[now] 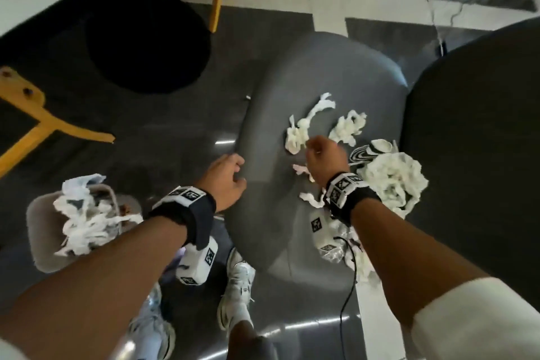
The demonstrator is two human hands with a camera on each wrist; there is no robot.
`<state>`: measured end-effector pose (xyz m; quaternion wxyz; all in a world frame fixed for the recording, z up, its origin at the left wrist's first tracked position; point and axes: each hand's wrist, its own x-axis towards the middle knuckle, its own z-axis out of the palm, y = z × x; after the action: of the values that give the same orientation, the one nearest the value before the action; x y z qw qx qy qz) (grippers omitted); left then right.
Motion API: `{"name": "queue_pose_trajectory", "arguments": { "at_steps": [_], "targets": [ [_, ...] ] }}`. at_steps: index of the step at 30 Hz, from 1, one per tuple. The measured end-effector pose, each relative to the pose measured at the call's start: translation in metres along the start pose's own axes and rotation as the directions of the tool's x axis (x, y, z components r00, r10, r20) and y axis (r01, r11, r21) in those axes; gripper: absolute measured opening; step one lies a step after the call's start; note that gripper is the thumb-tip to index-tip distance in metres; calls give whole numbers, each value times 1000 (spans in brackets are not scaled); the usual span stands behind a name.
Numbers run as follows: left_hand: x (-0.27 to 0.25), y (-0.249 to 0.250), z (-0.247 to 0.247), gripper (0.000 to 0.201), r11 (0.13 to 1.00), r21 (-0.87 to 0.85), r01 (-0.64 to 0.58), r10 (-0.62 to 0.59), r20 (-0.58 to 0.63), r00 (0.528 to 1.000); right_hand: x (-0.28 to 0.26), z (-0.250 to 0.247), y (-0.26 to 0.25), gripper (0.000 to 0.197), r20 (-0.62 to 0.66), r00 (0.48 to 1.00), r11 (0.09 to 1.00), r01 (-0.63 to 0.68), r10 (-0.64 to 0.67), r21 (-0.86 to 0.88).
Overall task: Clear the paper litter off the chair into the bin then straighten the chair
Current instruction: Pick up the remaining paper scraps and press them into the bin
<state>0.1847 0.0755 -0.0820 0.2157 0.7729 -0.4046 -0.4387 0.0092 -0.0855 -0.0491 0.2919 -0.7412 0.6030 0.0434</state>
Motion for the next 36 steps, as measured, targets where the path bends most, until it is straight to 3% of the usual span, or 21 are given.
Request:
{"name": "queue_pose_trajectory", "arguments": {
  "at_steps": [4,8,14,17,20,23,29,36],
  "targets": [
    [47,67,36,57,953,280,-117,119,7,993,32,-49,49,34,-94,996,993,-20,9,-118],
    [89,116,53,74,841,502,-203,259,-44,965,59,-61,69,57,-70,996,982,43,-57,-183],
    [135,142,69,103,664,689,-291,254,158,954,93,-49,65,76,35,999,988,28,-23,-155],
    [145,139,73,88,618,713,-331,200,264,943,101,-43,67,66,109,994,976,26,-3,-216],
    [144,133,73,54,655,673,-343,235,249,939,102,-42,71,45,110,994,956,38,-7,-290],
    [133,119,67,35,695,651,-305,252,177,951,99,-37,69,30,130,991,958,74,-39,-278],
    [87,68,37,18,851,486,-202,174,104,979,79,-28,30,29,221,975,952,101,-36,-290],
    [19,-27,-15,11,990,129,60,-39,-159,987,32,3,-49,24,232,964,976,167,-132,-140]
  ]
}}
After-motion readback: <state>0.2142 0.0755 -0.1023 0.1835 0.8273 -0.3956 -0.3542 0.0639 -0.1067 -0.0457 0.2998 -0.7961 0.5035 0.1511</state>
